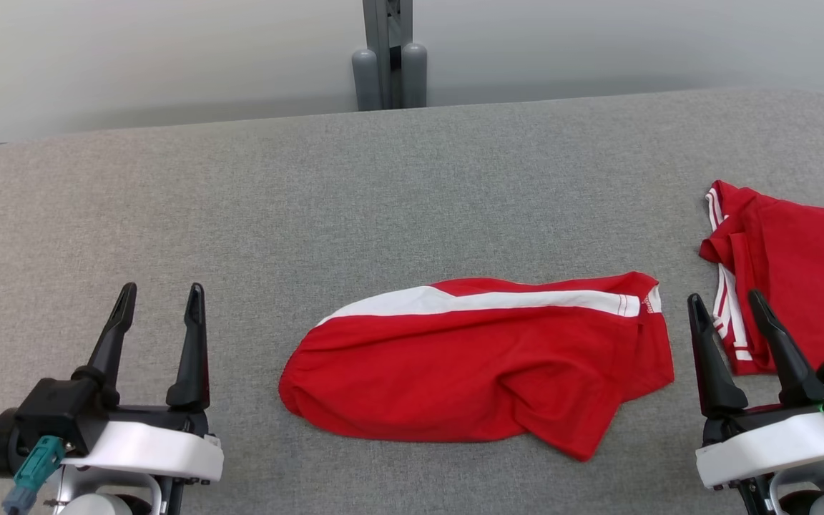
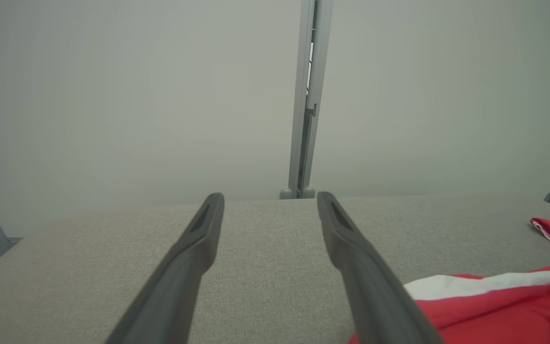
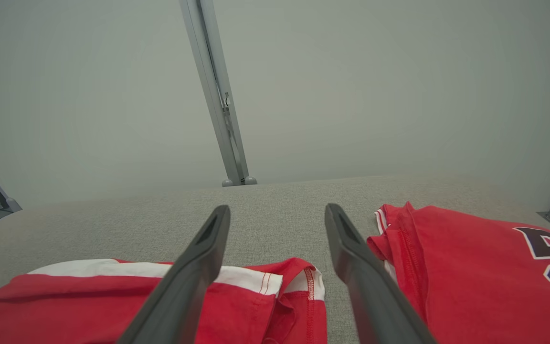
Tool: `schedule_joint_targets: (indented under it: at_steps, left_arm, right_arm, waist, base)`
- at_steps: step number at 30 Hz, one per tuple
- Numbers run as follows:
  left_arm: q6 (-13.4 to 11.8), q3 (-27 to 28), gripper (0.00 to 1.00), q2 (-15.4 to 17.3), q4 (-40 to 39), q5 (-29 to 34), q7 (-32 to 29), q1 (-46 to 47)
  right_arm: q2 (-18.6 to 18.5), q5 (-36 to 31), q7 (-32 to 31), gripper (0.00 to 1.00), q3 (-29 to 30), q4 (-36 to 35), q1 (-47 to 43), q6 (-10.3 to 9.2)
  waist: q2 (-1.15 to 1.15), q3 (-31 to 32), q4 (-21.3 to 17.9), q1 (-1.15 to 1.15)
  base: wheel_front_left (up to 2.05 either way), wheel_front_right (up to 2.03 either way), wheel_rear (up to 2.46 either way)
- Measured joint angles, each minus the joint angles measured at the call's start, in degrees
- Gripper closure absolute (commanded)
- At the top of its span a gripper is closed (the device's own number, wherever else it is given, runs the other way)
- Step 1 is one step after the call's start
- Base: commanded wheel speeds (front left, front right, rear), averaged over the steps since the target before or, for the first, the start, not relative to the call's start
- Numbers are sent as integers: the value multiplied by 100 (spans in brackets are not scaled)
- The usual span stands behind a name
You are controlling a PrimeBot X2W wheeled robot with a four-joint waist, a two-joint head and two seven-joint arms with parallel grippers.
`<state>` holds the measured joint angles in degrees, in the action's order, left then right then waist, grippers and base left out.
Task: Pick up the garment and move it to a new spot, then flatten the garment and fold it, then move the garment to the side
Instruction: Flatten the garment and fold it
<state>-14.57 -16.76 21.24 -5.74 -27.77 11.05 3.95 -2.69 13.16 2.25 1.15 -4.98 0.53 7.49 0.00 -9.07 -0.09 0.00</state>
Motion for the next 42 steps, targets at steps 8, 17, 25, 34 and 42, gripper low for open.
schedule_joint_targets:
  at_steps: [8,17,25,34,42]
  left_arm:
    - [-93,-74,0,-10,-101,-13,-143,-131]
    - [-64,-154,0,16,-167,-60,-302,-119]
    - [598,-485,0,104,345,-823,-1681,653]
    - [1457,-832,0,-13,1753,-1514,-2806,1621]
    - [1859,-1034,0,-62,2555,-1840,-3278,1870]
  right_arm:
    - [-2,-2,-55,0,20,-10,-91,0]
    - [-3,-3,-75,0,12,-37,-91,0]
    - [0,-5,-89,0,-107,-68,-42,0]
    - [-3,78,30,0,-198,7,34,-1]
    - [-3,113,187,0,-181,120,75,0]
  waist:
    - [0,101,49,0]
    - [0,130,51,0]
    - [0,61,-1,0]
    - [0,-156,-347,0]
    - [0,-337,-564,0]
  base:
    - [0,0,0]
    - [0,0,0]
    - [0,0,0]
    - [0,0,0]
    - [0,0,0]
